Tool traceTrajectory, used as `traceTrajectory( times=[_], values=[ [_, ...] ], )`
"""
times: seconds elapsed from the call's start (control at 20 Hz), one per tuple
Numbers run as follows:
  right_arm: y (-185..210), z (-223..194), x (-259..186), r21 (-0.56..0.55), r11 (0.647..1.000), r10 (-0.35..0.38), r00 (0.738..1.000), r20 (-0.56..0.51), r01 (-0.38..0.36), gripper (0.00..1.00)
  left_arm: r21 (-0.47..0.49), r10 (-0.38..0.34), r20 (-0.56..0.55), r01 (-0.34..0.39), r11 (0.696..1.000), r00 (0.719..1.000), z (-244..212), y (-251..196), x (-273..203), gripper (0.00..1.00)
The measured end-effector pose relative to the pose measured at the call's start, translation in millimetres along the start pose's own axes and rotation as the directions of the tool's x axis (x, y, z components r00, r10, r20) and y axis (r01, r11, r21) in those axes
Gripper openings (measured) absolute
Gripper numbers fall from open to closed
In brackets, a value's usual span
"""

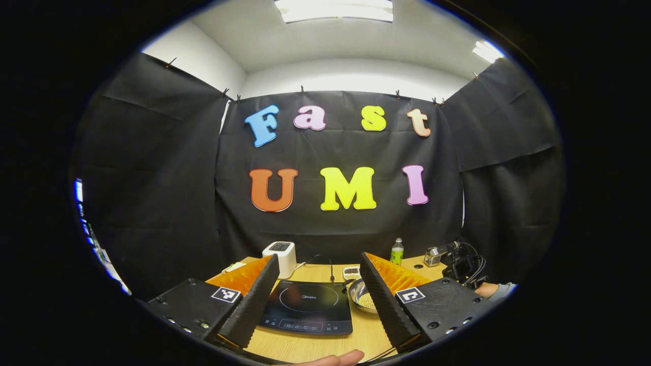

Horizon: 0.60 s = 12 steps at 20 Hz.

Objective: First push the handle of the pot to place it horizontally, then grasp the pot with both hands and set it on the induction cooktop.

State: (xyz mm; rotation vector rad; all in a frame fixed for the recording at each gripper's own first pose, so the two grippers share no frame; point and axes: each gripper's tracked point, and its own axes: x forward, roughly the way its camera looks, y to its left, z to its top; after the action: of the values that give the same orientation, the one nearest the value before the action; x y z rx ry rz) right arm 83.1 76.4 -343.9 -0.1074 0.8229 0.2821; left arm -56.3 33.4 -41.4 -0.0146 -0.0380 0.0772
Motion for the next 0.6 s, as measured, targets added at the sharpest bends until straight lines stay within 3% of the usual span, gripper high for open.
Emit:
traceTrajectory(
  times=[0.5,0.55,0.6],
  values=[
    [-24.0,2.6,5.7,0.007,1.0,-0.028,1.0,-0.004,0.028,0.04,0.018,0.006,-0.016,-0.005,1.0,1.0,-11.8,-1.3,9.4,0.95],
    [-26.4,4.1,6.7,0.011,0.999,-0.03,1.0,-0.005,0.03,0.0,0.015,-0.002,-0.021,0.002,1.0,1.0,-13.3,-2.0,9.6,0.95],
    [-29.0,4.4,7.6,0.014,0.999,-0.031,1.0,-0.005,0.031,0.04,0.014,-0.004,-0.022,0.005,1.0,1.0,-13.7,-2.4,10.3,0.95]
  ],
)
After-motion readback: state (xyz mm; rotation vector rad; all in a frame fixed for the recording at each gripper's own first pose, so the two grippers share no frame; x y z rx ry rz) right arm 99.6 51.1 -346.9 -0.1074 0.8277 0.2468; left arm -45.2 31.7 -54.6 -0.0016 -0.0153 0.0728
